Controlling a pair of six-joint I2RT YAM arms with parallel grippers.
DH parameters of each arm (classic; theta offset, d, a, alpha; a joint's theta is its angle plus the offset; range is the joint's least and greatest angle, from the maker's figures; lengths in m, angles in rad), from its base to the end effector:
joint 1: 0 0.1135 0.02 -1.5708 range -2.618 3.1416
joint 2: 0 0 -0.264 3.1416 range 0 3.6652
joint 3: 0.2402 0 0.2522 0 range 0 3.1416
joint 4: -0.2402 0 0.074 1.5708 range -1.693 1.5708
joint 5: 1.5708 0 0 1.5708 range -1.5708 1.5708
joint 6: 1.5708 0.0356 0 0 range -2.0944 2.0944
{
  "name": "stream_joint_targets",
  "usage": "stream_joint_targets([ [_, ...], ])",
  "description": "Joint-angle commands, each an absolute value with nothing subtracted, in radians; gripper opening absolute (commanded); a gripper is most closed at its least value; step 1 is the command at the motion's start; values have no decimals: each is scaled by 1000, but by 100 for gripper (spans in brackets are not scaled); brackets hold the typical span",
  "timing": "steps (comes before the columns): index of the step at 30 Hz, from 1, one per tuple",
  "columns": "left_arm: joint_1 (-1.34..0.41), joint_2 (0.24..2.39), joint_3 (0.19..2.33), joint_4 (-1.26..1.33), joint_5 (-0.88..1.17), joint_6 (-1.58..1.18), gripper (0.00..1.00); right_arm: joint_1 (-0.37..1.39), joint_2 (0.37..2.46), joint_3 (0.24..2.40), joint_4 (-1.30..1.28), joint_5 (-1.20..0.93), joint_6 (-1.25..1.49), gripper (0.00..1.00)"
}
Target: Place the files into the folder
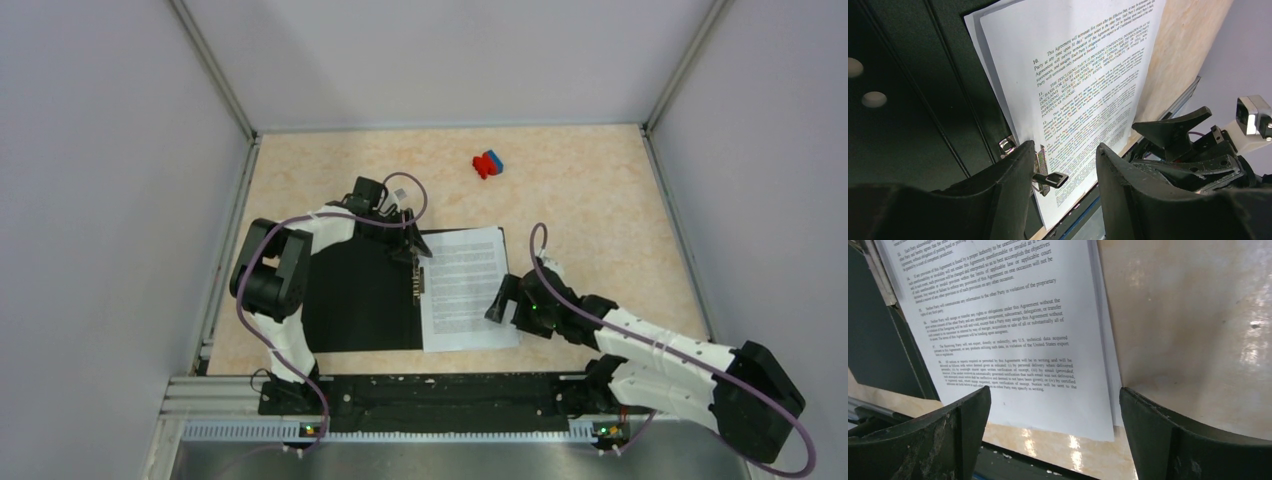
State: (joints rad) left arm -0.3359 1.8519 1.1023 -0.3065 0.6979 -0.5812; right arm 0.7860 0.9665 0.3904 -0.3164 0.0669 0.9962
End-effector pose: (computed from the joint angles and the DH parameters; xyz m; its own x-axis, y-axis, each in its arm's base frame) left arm 0.3354 -0.1413 0.1560 -0.9895 -0.1001 -0.1043 0.0095 0.6750 -0.7378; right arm 0.1266 0.1234 0.1623 -0.8668 0.3174 -0.3847 0.0943 0.8618 0.4984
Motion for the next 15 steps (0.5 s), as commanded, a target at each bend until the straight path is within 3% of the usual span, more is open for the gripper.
stream_joint_targets([
  [1, -340, 1827, 1108, -273, 701, -580, 53, 785, 931, 464, -410, 185, 966, 99],
  [15, -340, 1832, 1106, -264, 705, -582, 53, 821, 1002, 440, -349, 115, 978, 99],
])
